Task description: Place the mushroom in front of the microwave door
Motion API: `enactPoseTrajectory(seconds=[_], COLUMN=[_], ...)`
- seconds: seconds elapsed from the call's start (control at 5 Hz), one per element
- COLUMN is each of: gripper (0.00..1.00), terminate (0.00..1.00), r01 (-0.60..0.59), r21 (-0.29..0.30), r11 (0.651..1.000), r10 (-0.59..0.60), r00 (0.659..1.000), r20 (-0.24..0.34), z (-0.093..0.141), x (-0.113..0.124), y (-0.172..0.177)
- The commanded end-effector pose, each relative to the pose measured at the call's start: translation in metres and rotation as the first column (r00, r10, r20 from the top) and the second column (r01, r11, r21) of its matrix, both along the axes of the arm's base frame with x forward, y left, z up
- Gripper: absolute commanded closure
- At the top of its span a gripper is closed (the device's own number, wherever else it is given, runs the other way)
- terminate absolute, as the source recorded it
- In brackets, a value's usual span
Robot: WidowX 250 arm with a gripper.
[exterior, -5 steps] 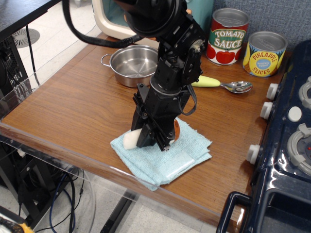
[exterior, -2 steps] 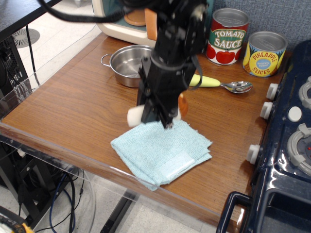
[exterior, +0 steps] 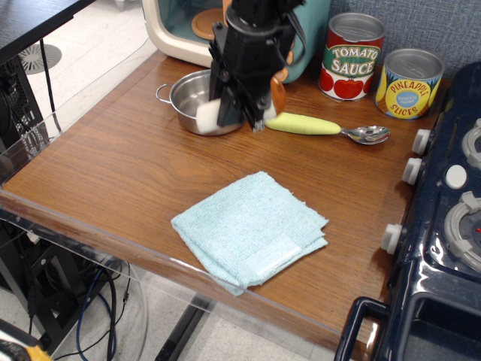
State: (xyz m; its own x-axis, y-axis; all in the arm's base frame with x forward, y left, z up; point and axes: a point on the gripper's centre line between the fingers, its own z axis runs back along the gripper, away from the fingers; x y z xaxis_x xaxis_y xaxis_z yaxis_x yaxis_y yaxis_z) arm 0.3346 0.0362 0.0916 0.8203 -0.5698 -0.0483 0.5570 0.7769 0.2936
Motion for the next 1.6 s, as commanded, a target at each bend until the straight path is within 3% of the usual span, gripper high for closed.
enactPoseTrajectory(seconds=[0.0,0.2,0.4,1.0,1.2,1.4], gripper=[1.0,1.0,1.0,1.0,0.0,0.0], terminate=[0.0,0.0,0.0,0.0,0.0,0.0], r01=[-0.353,-0.53,-0.634,-0.658,-0.655,-0.647], r21=[-0.006,-0.02,-0.021,0.027,0.022,0.014], r11=[0.936,0.848,0.773,0.752,0.755,0.762], r10=[0.353,0.53,0.634,0.658,0.655,0.646], r00=[0.934,0.848,0.774,0.749,0.752,0.759], r20=[0.059,0.017,-0.001,-0.073,-0.079,-0.077], z=[0.015,0.005,-0.007,-0.049,-0.045,-0.045], x=[0.045,0.042,0.033,0.024,0.026,0.03], y=[0.085,0.118,0.146,0.178,0.175,0.173])
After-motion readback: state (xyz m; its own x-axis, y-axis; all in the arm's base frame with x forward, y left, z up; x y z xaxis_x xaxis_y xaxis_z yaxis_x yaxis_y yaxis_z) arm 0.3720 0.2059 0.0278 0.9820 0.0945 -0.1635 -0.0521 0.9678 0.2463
